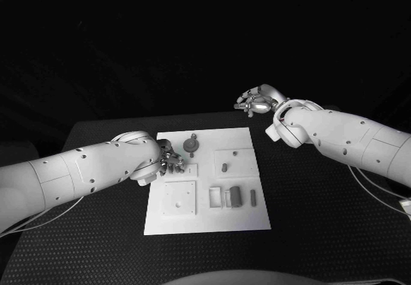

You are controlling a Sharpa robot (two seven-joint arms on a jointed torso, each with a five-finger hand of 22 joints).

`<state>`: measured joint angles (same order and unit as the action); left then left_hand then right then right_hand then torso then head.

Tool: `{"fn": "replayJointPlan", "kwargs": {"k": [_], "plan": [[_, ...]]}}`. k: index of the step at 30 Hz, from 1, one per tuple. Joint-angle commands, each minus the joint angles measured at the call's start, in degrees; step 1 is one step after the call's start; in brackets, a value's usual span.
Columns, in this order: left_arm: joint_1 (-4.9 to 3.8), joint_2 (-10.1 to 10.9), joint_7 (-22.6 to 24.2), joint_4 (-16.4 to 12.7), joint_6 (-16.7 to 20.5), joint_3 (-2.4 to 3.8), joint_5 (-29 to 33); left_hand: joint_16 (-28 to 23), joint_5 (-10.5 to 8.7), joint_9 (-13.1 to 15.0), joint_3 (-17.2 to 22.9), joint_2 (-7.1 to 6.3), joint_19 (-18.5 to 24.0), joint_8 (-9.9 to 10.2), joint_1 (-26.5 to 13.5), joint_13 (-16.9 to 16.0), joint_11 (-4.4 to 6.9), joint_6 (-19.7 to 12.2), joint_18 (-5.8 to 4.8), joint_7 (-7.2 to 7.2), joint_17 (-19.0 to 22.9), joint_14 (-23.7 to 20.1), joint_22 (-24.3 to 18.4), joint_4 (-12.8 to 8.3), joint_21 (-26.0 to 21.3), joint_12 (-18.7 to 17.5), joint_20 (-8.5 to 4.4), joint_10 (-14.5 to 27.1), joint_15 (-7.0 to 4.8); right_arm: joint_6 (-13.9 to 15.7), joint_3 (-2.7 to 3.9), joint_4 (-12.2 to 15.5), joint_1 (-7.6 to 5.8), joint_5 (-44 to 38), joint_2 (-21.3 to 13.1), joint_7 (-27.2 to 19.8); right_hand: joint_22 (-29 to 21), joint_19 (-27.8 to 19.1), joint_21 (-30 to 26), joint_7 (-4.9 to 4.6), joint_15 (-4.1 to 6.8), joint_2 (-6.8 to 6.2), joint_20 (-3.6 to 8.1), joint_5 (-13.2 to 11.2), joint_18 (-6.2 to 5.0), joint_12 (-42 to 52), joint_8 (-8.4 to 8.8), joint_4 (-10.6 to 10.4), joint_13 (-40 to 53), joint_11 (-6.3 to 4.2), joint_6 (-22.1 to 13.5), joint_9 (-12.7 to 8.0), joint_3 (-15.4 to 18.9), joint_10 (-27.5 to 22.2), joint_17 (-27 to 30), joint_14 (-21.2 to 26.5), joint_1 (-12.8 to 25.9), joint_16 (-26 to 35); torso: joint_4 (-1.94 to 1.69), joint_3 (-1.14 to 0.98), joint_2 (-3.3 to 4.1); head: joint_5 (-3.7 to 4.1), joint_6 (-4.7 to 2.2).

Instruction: Assemble the parts on the task board

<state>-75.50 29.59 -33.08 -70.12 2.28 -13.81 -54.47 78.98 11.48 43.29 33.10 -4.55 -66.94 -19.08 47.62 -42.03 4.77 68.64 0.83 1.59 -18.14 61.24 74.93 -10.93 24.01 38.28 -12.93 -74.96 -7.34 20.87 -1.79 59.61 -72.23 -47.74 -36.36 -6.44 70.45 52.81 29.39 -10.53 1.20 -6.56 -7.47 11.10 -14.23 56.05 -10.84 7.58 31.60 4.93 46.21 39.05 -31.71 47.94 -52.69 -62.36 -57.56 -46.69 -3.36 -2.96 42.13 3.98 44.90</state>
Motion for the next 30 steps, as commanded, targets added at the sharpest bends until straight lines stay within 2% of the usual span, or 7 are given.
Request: {"fn": "replayJointPlan", "kwargs": {"k": [1, 19, 22, 25, 26, 29, 30], "plan": [[-0.03, -0.1, 0.9, -0.2, 0.2, 0.03, 0.5, 0.2, -0.22, 0.0, 0.1, -0.66, -0.1, 0.2, -0.1, -0.1, -0.39, -0.4, -0.51, -0.11, 0.1, 0.2, 1.2, 0.4, 0.2, 0.3, 0.28, -0.2, 0.19, -0.6, 0.02, 0.0, 0.01, 0.0, 0.0, -0.4, 0.1, 0.5, -0.3, -0.41, -0.18, -0.07, -0.01, -0.2, -0.77, 0.3, -0.36, 0.0, -0.1, -0.08, 0.0, -0.1, 0.1, -0.4, -0.1, -0.4, 0.2, 0.3, -0.01, 0.01, 0.02, 0.08, 0.03], [-0.03, 0.1, 1.5, -0.1, 0.6, 0.04, 0.5, 0.3, -0.34, 0.1, 0.3, -0.28, 0.0, 0.3, 0.5, -0.1, -0.39, -0.4, -0.49, -0.10, 0.1, 0.2, 1.2, 0.1, 0.3, 0.3, 0.25, -0.1, 0.13, -0.7, 0.02, 0.0, 0.01, 0.0, 0.1, -0.4, 0.1, 0.5, -0.4, -0.41, -0.18, -0.06, -0.01, -0.2, -0.77, 0.3, -0.38, 0.0, -0.2, -0.07, 0.0, -0.1, 0.1, -0.5, -0.1, -0.4, 0.2, 0.3, 0.01, 0.03, 0.01, 0.08, -0.06], [-0.04, 0.7, 2.2, -0.4, 1.0, 0.06, 0.9, 0.1, -1.81, 0.1, 0.0, -1.18, 0.2, 0.5, -0.1, 0.0, -0.56, -0.8, -0.58, 0.07, 0.3, -0.1, 1.2, 0.6, 0.2, 0.2, 0.28, 0.3, 0.15, -0.6, 0.02, -0.1, 0.01, 0.0, 0.1, -0.4, 0.2, 0.5, -0.4, -0.41, -0.18, -0.06, -0.01, -0.2, -0.77, 0.3, -0.38, 0.0, -0.2, -0.07, 0.0, -0.1, 0.1, -0.5, -0.1, -0.4, 0.2, 0.3, 0.01, 0.05, 0.02, 0.08, -0.10], [-0.08, 1.8, 2.6, -0.8, 0.9, 0.12, 2.8, -0.1, -7.56, 0.1, 0.0, -3.43, 0.8, 0.9, -1.6, 0.2, -0.78, -1.3, -0.64, 0.28, 0.5, -0.7, 1.1, 2.7, -0.2, -0.1, 0.31, 0.9, 0.23, -0.6, 0.02, -0.1, 0.01, 0.0, 0.0, -0.4, 0.2, 0.5, -0.4, -0.41, -0.18, -0.06, -0.01, -0.2, -0.77, 0.3, -0.38, 0.0, -0.2, -0.07, 0.0, -0.1, 0.1, -0.5, -0.1, -0.4, 0.2, 0.3, -0.01, 0.05, -0.02, 0.13, -0.29], [-0.11, 2.1, 2.8, -1.0, 0.6, 0.28, 3.5, -0.2, -8.43, 0.0, 0.0, -4.35, 1.0, 1.1, -2.2, 0.2, -0.91, -1.6, -0.68, 0.42, 0.6, -1.0, 1.0, 3.5, -0.3, -0.2, 0.37, 1.2, 0.31, -0.6, 0.02, -0.1, 0.01, 0.0, 0.0, -0.4, 0.2, 0.5, -0.4, -0.41, -0.18, -0.06, -0.01, -0.2, -0.77, 0.3, -0.38, 0.0, -0.2, -0.07, 0.0, -0.1, 0.1, -0.5, -0.1, -0.4, 0.2, 0.3, -0.02, 0.05, -0.02, 0.17, -0.34], [-0.72, 3.0, 3.1, -1.2, 0.0, 0.78, 5.9, -0.9, -8.71, -0.1, -0.1, -6.25, 2.3, 1.9, -4.0, 0.6, -1.59, -3.0, -0.81, 1.09, 1.0, -2.4, 0.8, 5.4, -1.1, -1.0, 0.79, 2.7, 0.81, -0.5, 0.02, -0.2, 0.01, 0.0, 0.0, -0.5, 0.2, 0.5, -0.4, -0.42, -0.18, -0.07, -0.01, -0.2, -0.77, 0.3, -0.38, 0.0, -0.2, -0.07, 0.0, -0.1, 0.1, -0.5, -0.1, -0.4, 0.2, 0.3, -0.02, 0.07, -0.03, 0.17, -0.62], [-0.94, 3.3, 3.3, -1.0, -0.4, 1.28, 6.6, -1.6, -8.68, -0.2, 0.2, -6.68, 3.2, 2.4, -4.2, 1.0, -2.09, -4.1, -0.82, 1.60, 1.3, -3.3, 0.7, 5.9, -1.8, -1.7, 1.15, 3.7, 1.18, -0.5, 0.02, -0.2, 0.01, 0.0, 0.0, -0.5, 0.2, 0.5, -0.4, -0.42, -0.18, -0.07, -0.01, -0.2, -0.77, 0.3, -0.38, 0.0, -0.2, -0.07, 0.0, -0.1, 0.1, -0.5, -0.1, -0.4, 0.2, 0.3, -0.02, 0.08, -0.02, 0.15, -0.76]]}}
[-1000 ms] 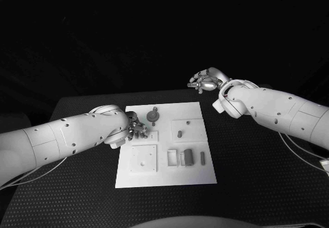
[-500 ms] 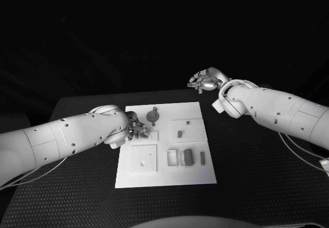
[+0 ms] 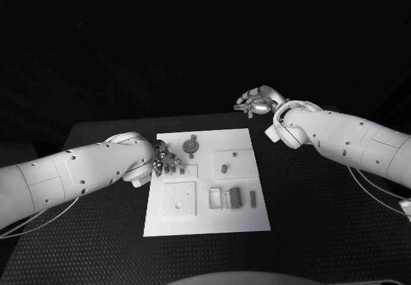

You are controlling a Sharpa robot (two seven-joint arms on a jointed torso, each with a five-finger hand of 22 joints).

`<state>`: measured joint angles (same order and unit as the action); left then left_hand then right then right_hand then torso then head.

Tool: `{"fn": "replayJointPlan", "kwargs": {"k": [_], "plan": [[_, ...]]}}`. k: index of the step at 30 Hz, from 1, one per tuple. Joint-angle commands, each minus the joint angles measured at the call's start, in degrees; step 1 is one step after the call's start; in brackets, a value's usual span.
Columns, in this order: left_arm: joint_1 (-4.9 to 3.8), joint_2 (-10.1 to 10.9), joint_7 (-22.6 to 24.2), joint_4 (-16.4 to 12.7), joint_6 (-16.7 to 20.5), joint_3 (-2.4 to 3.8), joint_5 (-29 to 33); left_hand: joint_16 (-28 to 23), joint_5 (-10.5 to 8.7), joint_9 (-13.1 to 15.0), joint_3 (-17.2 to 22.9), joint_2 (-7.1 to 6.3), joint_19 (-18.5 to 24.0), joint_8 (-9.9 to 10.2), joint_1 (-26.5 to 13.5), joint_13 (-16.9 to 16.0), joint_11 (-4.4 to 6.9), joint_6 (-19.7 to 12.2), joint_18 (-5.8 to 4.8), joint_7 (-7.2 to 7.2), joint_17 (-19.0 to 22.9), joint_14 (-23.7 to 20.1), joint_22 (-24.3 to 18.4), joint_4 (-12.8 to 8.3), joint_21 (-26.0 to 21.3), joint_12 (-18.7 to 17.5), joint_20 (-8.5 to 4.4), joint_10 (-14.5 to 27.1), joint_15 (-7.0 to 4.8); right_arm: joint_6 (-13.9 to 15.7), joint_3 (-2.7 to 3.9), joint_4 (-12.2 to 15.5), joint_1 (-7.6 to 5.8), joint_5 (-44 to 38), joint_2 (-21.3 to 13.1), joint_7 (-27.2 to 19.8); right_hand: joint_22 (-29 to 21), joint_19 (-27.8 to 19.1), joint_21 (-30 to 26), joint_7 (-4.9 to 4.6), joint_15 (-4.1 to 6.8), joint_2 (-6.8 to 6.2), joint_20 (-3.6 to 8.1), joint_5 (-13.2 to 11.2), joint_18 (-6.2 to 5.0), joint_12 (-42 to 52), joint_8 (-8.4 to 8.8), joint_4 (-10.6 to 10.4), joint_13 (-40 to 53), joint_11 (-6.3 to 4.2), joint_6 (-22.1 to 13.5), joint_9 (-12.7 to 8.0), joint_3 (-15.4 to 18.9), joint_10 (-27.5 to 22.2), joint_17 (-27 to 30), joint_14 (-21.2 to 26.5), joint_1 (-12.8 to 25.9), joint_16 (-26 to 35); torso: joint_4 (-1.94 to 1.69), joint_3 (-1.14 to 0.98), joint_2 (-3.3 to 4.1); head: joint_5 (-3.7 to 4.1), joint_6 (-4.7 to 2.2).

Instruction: Assemble the parts on the task board

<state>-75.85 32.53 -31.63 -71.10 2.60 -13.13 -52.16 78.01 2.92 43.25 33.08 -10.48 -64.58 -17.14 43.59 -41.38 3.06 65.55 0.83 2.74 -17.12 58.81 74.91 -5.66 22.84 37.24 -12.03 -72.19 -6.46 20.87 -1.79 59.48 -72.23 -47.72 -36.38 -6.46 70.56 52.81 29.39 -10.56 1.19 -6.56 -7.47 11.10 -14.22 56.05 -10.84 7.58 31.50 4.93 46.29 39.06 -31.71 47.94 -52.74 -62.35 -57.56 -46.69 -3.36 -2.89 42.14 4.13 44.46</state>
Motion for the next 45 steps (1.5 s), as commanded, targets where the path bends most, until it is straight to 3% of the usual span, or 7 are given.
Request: {"fn": "replayJointPlan", "kwargs": {"k": [1, 10, 16, 25, 30, 36, 45], "plan": [[-0.73, 1.0, 1.9, 0.2, -1.6, 1.65, 5.4, -1.3, -0.17, -0.3, 0.4, -0.96, 1.8, 1.2, -0.4, 0.9, -1.00, -2.6, -0.76, 1.13, 0.5, -1.8, 0.5, 1.2, -1.3, -1.5, 0.80, 1.8, 0.84, -0.6, 0.02, -0.1, 0.02, 0.0, 0.0, -0.5, 0.1, 0.5, -0.4, -0.38, -0.18, -0.07, -0.01, -0.2, -0.78, 0.3, -0.38, 0.0, -0.1, -0.07, -0.1, -0.1, 0.1, -0.5, -0.1, -0.4, 0.2, 0.3, 0.00, 0.04, -0.02, -0.02, -0.48], [-3.86, 2.9, 3.5, 3.3, -2.5, 4.21, 7.5, -4.7, -0.15, -1.3, 0.3, 0.30, 4.4, 4.1, 0.7, 3.6, -3.35, -8.6, -0.56, 3.70, 2.0, -4.1, -0.9, 0.5, -4.5, -5.2, 2.95, 4.0, 3.05, -0.6, 0.02, -1.1, 0.02, 0.1, 0.1, -0.5, 0.1, 0.5, -0.4, -0.38, -0.18, -0.06, -0.01, -0.2, -0.78, 0.3, -0.38, 0.0, -0.1, -0.07, -0.1, -0.1, 0.1, -0.5, -0.1, -0.4, 0.2, 0.4, -0.03, 0.04, -0.02, -0.36, -2.06], [-5.31, 1.3, 5.6, 9.4, -2.3, 4.53, 4.4, -7.7, -0.13, -1.7, 0.3, 1.20, 5.4, 4.6, 1.5, 5.6, -4.19, -9.8, -0.47, 4.45, 3.3, -4.9, -2.3, -0.9, -6.8, -8.3, 4.11, 4.9, 4.28, -0.6, 0.02, -1.4, 0.07, 0.1, 0.3, -0.5, 0.1, 0.5, -0.4, -0.38, -0.18, -0.05, -0.01, -0.2, -0.78, 0.4, -0.38, 0.0, -0.1, -0.07, -0.1, -0.1, 0.1, -0.5, -0.1, -0.4, 0.2, 0.4, -0.01, 0.04, 0.01, -0.88, -3.16], [-5.08, -5.6, 7.6, 21.3, -4.4, 4.32, -1.7, -9.4, -0.12, -2.0, 0.1, 1.96, 6.5, 4.6, 1.8, 6.8, -4.76, -10.3, -0.42, 4.85, 3.7, -6.1, -3.3, -2.1, -8.7, -10.3, 5.17, 5.9, 5.36, -0.7, 0.02, -1.6, 0.23, 0.1, 0.9, -0.6, 0.1, 0.5, -0.4, -0.38, -0.18, -0.03, -0.01, -0.2, -0.78, 0.4, -0.39, 0.0, -0.1, -0.07, -0.1, -0.1, 0.1, -0.5, -0.1, -0.4, 0.2, 0.4, 0.06, 0.03, 0.12, -1.56, -4.16], [-3.73, -9.4, 7.6, 27.7, -8.8, 4.11, -1.9, -10.2, -0.14, -2.3, -0.3, 1.80, 7.2, 5.0, 0.8, 7.4, -5.23, -11.4, -0.40, 5.32, 3.8, -6.9, -3.8, -1.7, -9.6, -11.3, 5.69, 6.6, 5.89, -0.7, 0.02, -1.7, 0.27, 0.1, 1.2, -0.6, 0.1, 0.5, -0.4, -0.39, -0.18, -0.03, -0.01, -0.2, -0.78, 0.4, -0.39, 0.0, -0.1, -0.07, -0.1, -0.1, 0.1, -0.5, -0.2, -0.4, 0.2, 0.4, 0.12, -0.06, 0.15, -1.89, -4.57], [-2.42, -12.0, 7.7, 31.7, -10.9, 4.04, -1.8, -11.5, -0.13, -2.7, -2.6, 2.60, 8.7, 5.7, -1.4, 8.2, -6.06, -13.2, -0.34, 5.93, 4.1, -8.8, -4.5, -1.7, -11.5, -13.0, 6.71, 8.4, 6.94, -0.4, 0.02, -1.9, 0.27, 0.1, 1.5, -0.9, 0.1, 0.5, -0.5, -0.40, -0.18, -0.05, -0.01, -0.2, -0.78, 0.4, -0.37, 0.0, -0.2, -0.06, -0.2, -0.1, 0.1, -0.5, -0.2, -0.4, 0.2, 0.4, 0.13, -0.08, 0.15, -2.31, -5.07], [-1.13, -14.0, 7.2, 35.1, -11.4, 4.00, -2.4, -11.7, -0.13, -2.7, -3.0, 3.09, 8.8, 5.6, -1.9, 8.6, -6.21, -13.5, -0.13, 6.11, 4.0, -9.0, -4.7, -1.6, -12.0, -13.4, 6.98, 8.5, 7.19, -0.4, 0.03, -1.5, 0.26, 0.1, 1.4, -0.9, 0.2, 0.5, -0.5, -0.41, -0.21, -0.07, -0.02, -0.2, -0.78, 0.4, -0.36, 0.1, -0.2, -0.04, -0.2, -0.2, 0.1, -0.6, -0.2, -0.4, 0.2, 0.5, 0.06, -0.09, 0.15, -5.69, -6.90]]}}
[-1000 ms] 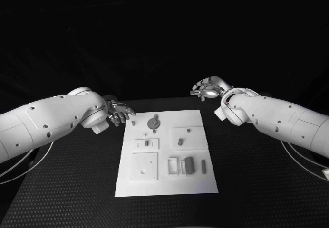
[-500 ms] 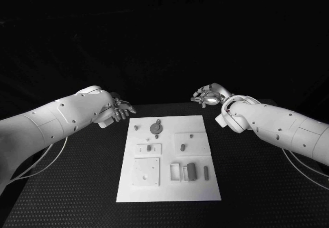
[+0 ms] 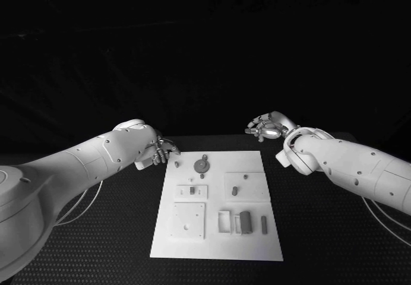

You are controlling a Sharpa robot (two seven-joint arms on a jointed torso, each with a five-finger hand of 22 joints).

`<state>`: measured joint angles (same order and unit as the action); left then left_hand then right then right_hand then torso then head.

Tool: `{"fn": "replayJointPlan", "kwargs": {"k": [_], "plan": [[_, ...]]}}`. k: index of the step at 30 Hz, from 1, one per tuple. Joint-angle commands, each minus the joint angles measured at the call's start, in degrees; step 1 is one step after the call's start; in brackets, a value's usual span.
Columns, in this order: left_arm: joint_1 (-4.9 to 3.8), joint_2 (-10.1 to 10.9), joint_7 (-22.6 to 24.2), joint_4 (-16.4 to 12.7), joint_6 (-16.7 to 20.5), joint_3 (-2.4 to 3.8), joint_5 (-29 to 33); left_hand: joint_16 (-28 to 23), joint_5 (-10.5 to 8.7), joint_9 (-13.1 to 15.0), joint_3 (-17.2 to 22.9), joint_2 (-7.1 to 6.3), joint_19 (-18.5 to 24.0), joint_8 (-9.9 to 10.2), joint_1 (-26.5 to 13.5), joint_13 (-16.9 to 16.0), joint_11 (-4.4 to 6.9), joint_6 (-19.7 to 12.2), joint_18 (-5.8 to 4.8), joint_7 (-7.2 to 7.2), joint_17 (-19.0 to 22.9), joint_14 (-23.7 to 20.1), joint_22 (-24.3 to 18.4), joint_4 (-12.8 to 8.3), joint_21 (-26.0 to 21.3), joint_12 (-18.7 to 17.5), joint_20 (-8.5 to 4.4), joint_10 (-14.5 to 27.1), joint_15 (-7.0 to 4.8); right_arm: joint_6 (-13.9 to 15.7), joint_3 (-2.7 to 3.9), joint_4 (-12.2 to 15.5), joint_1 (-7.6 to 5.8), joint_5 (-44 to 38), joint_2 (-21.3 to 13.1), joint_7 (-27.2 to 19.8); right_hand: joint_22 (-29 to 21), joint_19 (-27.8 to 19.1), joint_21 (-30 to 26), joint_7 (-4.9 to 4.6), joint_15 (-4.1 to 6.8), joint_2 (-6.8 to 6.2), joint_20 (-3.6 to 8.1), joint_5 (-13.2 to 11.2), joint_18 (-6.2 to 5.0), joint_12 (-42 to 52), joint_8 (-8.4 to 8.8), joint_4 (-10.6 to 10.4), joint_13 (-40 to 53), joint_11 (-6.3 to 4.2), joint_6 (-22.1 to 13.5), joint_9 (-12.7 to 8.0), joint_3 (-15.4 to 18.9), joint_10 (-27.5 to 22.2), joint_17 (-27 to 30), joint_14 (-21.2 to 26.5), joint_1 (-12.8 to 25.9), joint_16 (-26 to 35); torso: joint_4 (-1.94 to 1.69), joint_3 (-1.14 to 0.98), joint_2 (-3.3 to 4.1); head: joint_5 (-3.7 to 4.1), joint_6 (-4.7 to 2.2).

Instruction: Assemble the parts on the task board

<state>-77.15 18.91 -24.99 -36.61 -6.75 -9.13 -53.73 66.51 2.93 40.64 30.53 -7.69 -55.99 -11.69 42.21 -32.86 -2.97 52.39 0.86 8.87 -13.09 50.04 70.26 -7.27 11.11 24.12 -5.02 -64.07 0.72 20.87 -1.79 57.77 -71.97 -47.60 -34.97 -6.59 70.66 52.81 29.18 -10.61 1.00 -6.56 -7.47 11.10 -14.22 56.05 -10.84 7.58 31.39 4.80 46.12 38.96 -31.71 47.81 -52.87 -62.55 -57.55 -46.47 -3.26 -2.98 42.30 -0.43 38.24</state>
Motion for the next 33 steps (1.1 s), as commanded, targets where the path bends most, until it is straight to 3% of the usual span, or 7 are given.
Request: {"fn": "replayJointPlan", "kwargs": {"k": [1, 5, 10, 17, 21, 33], "plan": [[0.36, -0.5, 0.5, 1.0, -2.4, -0.01, -1.1, -0.2, -0.13, -0.1, -0.5, 0.32, 0.3, 0.1, -0.5, 0.1, -0.18, -0.3, -0.15, 0.00, 0.0, -0.2, -0.1, 0.0, -0.3, -0.3, 0.00, 0.3, 0.03, -0.3, 0.03, 0.2, 0.00, 0.0, -0.1, -0.7, 0.1, 0.4, -0.3, -0.36, -0.02, -0.07, -0.02, -0.2, -0.77, 0.4, -0.36, 0.1, -0.1, 0.09, 0.0, -0.1, 0.1, -0.4, -0.1, -0.2, 0.2, 0.3, -0.05, 0.02, -0.01, -1.53, -0.91], [0.92, -1.0, 0.3, 2.1, -2.2, -0.01, -1.3, -0.3, -0.13, 0.0, -0.6, 0.62, 0.2, 0.0, -0.8, 0.2, -0.20, -0.1, -0.07, 0.04, 0.0, -0.2, -0.1, 0.2, -0.4, -0.4, 0.06, 0.3, 0.07, -0.3, 0.03, 0.3, 0.00, 0.0, -0.1, -0.7, 0.1, 0.4, -0.3, -0.36, -0.02, -0.07, -0.02, -0.2, -0.77, 0.4, -0.36, 0.1, -0.1, 0.09, 0.0, -0.1, 0.1, -0.4, -0.1, -0.2, 0.2, 0.3, -0.01, 0.05, -0.02, -2.44, -1.21], [1.49, -1.5, 0.8, 2.9, -1.7, -0.06, -1.5, -0.3, -0.13, 0.0, -0.7, 0.86, 0.1, -0.2, -1.1, 0.3, -0.18, 0.1, 0.01, -0.02, -0.1, -0.2, -0.1, 0.3, -0.5, -0.5, 0.12, 0.2, 0.11, -0.3, 0.03, 0.6, -0.01, -0.1, -0.2, -0.7, 0.1, 0.4, -0.3, -0.37, -0.03, -0.07, -0.03, -0.2, -0.77, 0.4, -0.36, 0.1, -0.1, 0.10, -0.1, -0.1, 0.1, -0.5, -0.1, -0.2, 0.2, 0.3, -0.03, 0.08, -0.02, -2.77, -1.09], [2.15, -2.2, 1.3, 3.4, -2.6, -0.06, -0.6, -0.2, -0.13, 0.2, -0.8, 1.56, -0.1, -0.7, -1.3, 0.4, -0.02, 0.8, 0.17, -0.33, -0.2, -0.1, -0.1, 0.5, -0.7, -0.5, 0.14, -0.1, 0.08, -0.3, 0.03, 0.8, -0.01, -0.1, -0.2, -0.6, 0.1, 0.4, -0.4, -0.37, -0.03, -0.05, -0.03, -0.2, -0.77, 0.4, -0.36, 0.1, -0.1, 0.10, -0.1, -0.1, 0.1, -0.5, -0.1, -0.2, 0.1, 0.3, -0.02, 0.08, 0.00, -2.67, -0.76], [2.54, -2.4, 1.7, 3.7, -2.1, -0.06, -0.3, -0.2, -0.13, 0.2, -0.9, 2.40, -0.2, -0.9, -1.2, 0.5, 0.05, 1.1, 0.22, -0.52, -0.3, 0.0, -0.1, 0.3, -0.8, -0.6, 0.16, -0.3, 0.07, -0.3, 0.03, 1.0, -0.01, -0.1, -0.2, -0.6, 0.1, 0.4, -0.4, -0.38, -0.03, -0.05, -0.03, -0.2, -0.77, 0.4, -0.36, 0.1, -0.1, 0.11, -0.1, -0.1, 0.1, -0.5, -0.1, -0.2, 0.1, 0.3, -0.02, 0.04, 0.00, -2.55, -0.15], [2.52, -2.1, 2.7, 3.3, -0.3, -0.02, 0.1, -0.4, -0.10, 0.0, -1.0, 5.03, -0.5, -1.0, 0.0, 0.8, 0.09, 1.1, 0.23, -0.53, -0.5, 0.1, 0.1, -1.5, -1.2, -0.8, 0.19, -0.6, 0.06, -0.2, 0.03, 1.0, -0.02, -0.1, -0.2, -0.6, 0.1, 0.4, -0.4, -0.38, -0.04, -0.06, -0.04, -0.2, -0.77, 0.4, -0.37, 0.1, -0.2, 0.11, -0.1, -0.1, 0.1, -0.5, -0.2, -0.2, 0.1, 0.4, -0.10, 0.04, -0.01, -1.91, 0.52]]}}
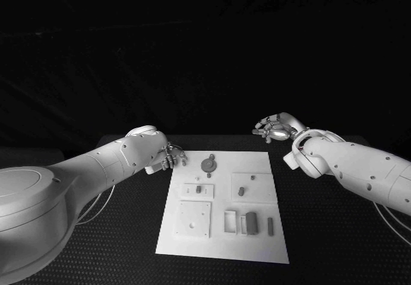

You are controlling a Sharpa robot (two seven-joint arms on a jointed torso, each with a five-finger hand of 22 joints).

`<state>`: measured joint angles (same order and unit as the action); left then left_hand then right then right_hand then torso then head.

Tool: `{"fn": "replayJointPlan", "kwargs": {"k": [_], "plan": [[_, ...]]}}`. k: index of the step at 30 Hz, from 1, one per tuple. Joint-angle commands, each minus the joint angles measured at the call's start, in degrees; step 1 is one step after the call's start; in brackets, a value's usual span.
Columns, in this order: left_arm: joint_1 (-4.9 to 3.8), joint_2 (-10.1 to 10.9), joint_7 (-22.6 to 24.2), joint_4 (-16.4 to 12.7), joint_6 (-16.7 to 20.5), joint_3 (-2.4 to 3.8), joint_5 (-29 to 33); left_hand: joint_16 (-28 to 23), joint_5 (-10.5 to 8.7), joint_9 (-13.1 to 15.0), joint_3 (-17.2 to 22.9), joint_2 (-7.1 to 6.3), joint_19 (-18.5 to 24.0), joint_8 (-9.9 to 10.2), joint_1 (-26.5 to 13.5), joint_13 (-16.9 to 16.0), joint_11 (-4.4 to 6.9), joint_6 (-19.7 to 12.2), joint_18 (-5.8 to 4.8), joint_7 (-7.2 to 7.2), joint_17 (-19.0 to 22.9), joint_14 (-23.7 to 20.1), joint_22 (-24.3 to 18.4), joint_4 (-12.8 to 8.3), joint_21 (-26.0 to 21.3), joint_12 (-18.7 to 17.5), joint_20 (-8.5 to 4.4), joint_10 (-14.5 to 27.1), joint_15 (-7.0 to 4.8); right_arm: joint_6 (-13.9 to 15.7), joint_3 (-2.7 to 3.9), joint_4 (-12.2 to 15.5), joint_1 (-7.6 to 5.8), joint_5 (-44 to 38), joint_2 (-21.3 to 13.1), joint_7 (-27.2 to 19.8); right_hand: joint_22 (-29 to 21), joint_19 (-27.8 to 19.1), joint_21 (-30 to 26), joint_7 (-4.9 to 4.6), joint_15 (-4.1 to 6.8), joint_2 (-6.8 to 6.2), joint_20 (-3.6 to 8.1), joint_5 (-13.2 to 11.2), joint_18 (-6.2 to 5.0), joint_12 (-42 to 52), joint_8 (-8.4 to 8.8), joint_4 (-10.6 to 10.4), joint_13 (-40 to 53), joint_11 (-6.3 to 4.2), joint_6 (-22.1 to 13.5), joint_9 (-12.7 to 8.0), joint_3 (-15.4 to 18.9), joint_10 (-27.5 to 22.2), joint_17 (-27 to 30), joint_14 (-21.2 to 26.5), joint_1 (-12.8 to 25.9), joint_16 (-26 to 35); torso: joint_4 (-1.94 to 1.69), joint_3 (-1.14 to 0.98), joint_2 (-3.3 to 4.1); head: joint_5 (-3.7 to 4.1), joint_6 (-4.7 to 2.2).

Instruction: Assemble the parts on the task board

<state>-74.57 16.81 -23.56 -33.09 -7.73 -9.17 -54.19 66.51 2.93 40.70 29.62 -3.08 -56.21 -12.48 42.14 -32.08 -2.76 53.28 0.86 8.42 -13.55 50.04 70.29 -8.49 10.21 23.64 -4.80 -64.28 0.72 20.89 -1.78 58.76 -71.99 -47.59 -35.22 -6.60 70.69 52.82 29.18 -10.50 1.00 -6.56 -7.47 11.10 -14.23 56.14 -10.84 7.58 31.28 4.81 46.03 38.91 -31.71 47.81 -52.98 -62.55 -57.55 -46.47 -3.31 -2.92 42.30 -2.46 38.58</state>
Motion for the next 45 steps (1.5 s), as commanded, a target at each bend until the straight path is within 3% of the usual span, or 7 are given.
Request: {"fn": "replayJointPlan", "kwargs": {"k": [1, 11, 27, 32, 37, 45], "plan": [[-0.06, -0.1, 1.3, -0.2, 0.6, 0.02, 0.6, -0.4, -0.10, -0.1, -0.1, 0.50, -0.3, -0.2, 0.1, 0.1, -0.12, 0.3, 0.22, -0.07, -0.1, 0.1, 0.1, -0.5, -0.4, -0.3, -0.02, -0.4, 0.06, -0.3, 0.02, 0.0, 0.00, -0.1, 0.1, -0.6, 0.1, 0.4, -0.4, -0.50, -0.04, -0.06, -0.04, -0.2, -0.77, 0.3, -0.37, 0.1, -0.1, 0.10, 0.0, -0.1, 0.1, -0.5, -0.1, -0.2, 0.1, 0.4, -0.04, -0.01, -0.02, 0.14, 0.23], [-0.03, -0.4, 3.4, -0.1, 0.7, 0.01, 1.3, -0.7, -0.09, -0.3, 0.5, 2.24, -0.6, -0.5, 2.7, 0.4, -0.11, 0.5, 0.15, -0.26, -0.2, 0.2, 0.3, -3.4, -0.8, -0.6, -0.03, -0.5, 0.06, -0.1, 0.02, 0.1, 0.00, -0.1, 0.1, -0.6, 0.1, 0.4, -0.4, -0.50, -0.04, -0.05, -0.05, -0.2, -0.77, 0.3, -0.37, 0.1, -0.1, 0.11, 0.0, -0.1, 0.1, -0.5, -0.1, -0.2, 0.1, 0.4, 0.01, 0.00, -0.03, 0.08, 0.90], [-0.04, -0.5, 3.8, -0.1, 0.2, 0.01, 2.1, -1.0, -0.11, -0.4, 0.8, 2.88, -0.8, -0.7, 4.0, 0.7, -0.15, 1.0, 0.09, -0.43, -0.3, 0.3, 0.3, -4.3, -1.1, -0.8, 0.04, -0.6, 0.14, -0.2, 0.03, 0.1, 0.00, -0.1, 0.2, -0.6, 0.2, 0.5, -0.4, -0.51, -0.04, -0.05, -0.05, -0.2, -0.77, 0.4, -0.39, 0.2, -0.1, 0.11, 0.0, -0.1, 0.1, -0.5, -0.1, -0.2, 0.1, 0.4, 0.01, -0.01, -0.09, 0.34, 1.16], [-0.03, -0.6, 3.7, 0.1, -0.2, 0.01, 2.1, -1.0, -0.09, -0.3, 0.9, 3.79, -1.1, -1.1, 4.9, 0.8, 0.01, 1.7, 0.12, -0.62, -0.4, 0.6, 0.5, -5.0, -1.2, -0.8, -0.01, -1.1, 0.05, -0.2, 0.03, 0.1, 0.00, -0.1, 0.2, -0.6, 0.2, 0.5, -0.4, -0.51, -0.05, -0.05, -0.06, -0.2, -0.77, 0.4, -0.39, 0.2, -0.1, 0.11, 0.0, -0.1, 0.1, -0.5, -0.1, -0.2, 0.1, 0.4, 0.02, -0.02, -0.09, 0.41, 1.27], [-0.02, -0.9, 3.1, 0.5, -0.4, 0.00, 2.1, -1.0, -0.11, -0.4, 0.7, 3.22, -1.2, -1.2, 5.0, 0.9, 0.05, 1.8, 0.07, -0.66, -0.5, 0.7, 0.5, -5.4, -1.4, -0.9, -0.01, -1.2, 0.04, -0.2, 0.03, 0.2, 0.00, -0.1, 0.2, -0.6, 0.2, 0.5, -0.5, -0.51, -0.05, -0.05, -0.06, -0.2, -0.77, 0.4, -0.40, 0.2, -0.1, 0.12, 0.0, -0.1, 0.1, -0.5, -0.2, -0.2, 0.1, 0.4, 0.06, -0.05, -0.06, 0.56, 1.31], [0.01, -1.1, 2.2, 0.9, 0.5, 0.00, 1.5, -1.0, -0.11, -0.4, 0.7, 3.47, -1.5, -1.3, 5.1, 1.0, 0.13, 2.1, 0.11, -0.75, -0.5, 0.9, 0.5, -5.4, -1.4, -0.9, -0.08, -1.4, -0.02, -0.2, 0.03, 0.2, 0.00, -0.1, 0.2, -0.6, 0.2, 0.5, -0.5, -0.51, -0.05, -0.05, -0.06, -0.2, -0.77, 0.4, -0.40, 0.2, -0.2, 0.12, 0.0, -0.1, 0.1, -0.5, -0.2, -0.2, 0.1, 0.5, 0.08, -0.06, -0.04, 0.73, 1.50]]}}
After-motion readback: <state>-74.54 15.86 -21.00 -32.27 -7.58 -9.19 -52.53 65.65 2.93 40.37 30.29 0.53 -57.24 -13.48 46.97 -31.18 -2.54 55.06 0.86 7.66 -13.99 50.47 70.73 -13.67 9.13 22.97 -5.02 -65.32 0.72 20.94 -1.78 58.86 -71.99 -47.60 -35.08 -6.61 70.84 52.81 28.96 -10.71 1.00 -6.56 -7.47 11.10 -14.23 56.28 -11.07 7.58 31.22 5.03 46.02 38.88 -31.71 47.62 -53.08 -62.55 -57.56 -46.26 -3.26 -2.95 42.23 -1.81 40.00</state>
